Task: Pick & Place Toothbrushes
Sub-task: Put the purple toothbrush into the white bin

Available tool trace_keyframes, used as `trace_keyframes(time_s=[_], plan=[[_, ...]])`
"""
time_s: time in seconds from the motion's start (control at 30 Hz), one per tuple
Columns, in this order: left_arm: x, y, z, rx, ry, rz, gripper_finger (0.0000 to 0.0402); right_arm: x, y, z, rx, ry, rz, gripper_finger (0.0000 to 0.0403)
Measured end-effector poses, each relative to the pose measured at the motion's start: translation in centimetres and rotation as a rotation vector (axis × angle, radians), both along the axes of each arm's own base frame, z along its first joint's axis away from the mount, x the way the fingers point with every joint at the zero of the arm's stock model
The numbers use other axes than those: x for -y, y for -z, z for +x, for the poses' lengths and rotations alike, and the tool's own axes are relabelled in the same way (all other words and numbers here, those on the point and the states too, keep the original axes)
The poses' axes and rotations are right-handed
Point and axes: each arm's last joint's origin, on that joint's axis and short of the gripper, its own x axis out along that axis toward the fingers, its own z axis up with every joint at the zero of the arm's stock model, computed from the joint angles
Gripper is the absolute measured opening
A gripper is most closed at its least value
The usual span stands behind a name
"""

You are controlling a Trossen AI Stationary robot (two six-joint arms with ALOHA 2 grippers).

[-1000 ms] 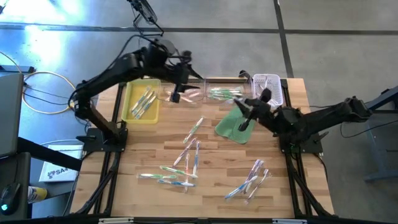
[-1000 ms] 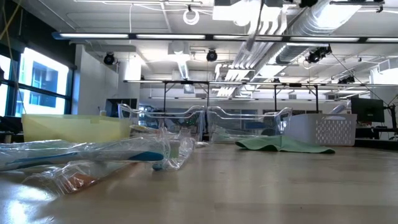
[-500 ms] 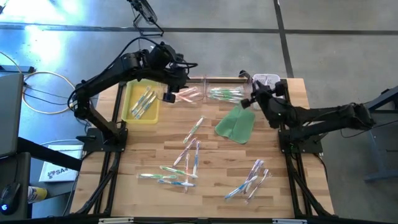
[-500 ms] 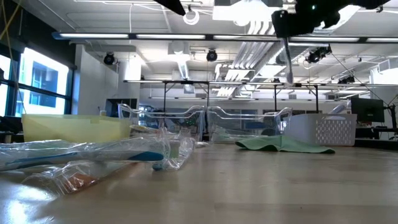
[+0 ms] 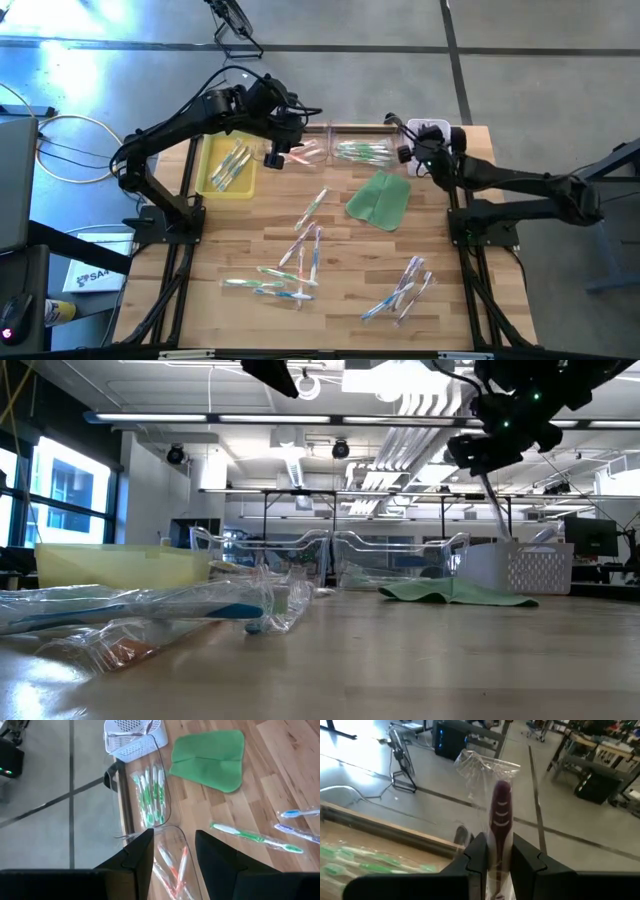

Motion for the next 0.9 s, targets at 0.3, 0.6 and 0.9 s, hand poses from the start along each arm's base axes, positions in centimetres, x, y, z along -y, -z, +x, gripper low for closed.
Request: trace_keyframes(time_s=[0.3,0.6,0.9], plan=[[0.0,0.0,0.0,0.001,0.0,0.0,0.0138,2.1,1.0,-0.5,0.048,0.037,0.098,0.0045],[0.0,0.0,0.0,-0.001,0.0,0.0,0.0138,4.3,3.2,-0.3,0.074,0.056,0.256,0.0046],[0.0,0.0,0.0,-0.006,0.001,-0.002,0.0138,4.8,3.4,-0.7,0.043,0.123,0.226,0.0212]])
